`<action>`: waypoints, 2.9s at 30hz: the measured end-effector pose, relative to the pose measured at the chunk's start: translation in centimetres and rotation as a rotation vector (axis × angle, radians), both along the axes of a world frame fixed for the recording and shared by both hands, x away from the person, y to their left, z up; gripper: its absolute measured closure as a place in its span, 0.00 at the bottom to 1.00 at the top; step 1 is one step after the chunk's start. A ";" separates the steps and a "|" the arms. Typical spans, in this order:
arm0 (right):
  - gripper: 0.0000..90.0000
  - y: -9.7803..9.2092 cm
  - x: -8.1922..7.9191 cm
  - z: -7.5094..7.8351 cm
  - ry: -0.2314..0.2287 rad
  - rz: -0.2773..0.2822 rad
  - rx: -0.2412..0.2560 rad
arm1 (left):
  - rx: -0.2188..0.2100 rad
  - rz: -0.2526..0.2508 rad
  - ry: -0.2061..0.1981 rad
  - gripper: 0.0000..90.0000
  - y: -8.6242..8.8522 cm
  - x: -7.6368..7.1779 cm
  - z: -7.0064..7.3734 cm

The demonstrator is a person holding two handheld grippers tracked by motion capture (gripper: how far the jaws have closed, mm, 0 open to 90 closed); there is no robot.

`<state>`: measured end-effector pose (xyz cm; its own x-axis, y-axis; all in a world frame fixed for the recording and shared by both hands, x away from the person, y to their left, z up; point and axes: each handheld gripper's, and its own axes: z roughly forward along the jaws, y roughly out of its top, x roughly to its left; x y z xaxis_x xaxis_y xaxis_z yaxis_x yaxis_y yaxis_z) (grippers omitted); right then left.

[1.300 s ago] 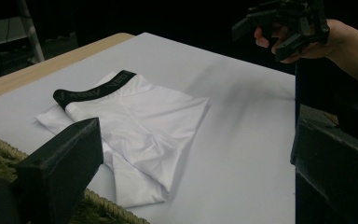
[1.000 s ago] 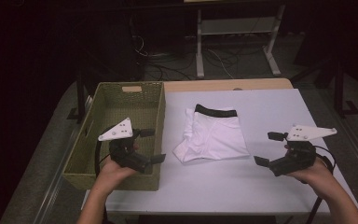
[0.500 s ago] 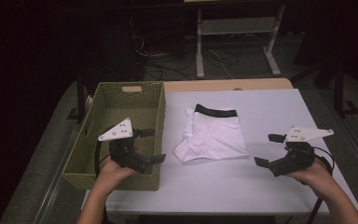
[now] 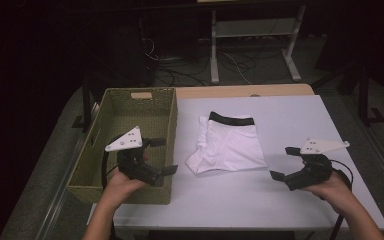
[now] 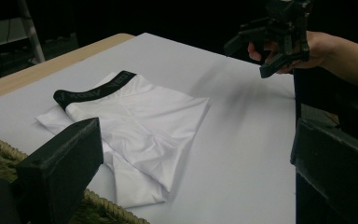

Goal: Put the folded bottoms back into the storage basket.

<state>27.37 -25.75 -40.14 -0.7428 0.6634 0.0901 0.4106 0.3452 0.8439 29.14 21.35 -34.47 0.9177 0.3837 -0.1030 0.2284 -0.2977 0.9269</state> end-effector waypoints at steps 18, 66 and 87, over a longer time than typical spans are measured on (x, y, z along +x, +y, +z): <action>0.00 0.0 0.7 -1.5 0.040 -0.045 -0.018 | -0.002 0.002 -0.002 0.02 0.0 0.0 0.0; 0.16 2.5 5.2 -2.9 0.066 -0.065 -0.063 | -0.006 0.005 -0.004 0.02 0.1 0.0 0.0; 0.44 1.7 5.1 -5.3 0.141 -0.063 -0.074 | -0.005 0.003 -0.006 0.02 0.1 0.0 0.0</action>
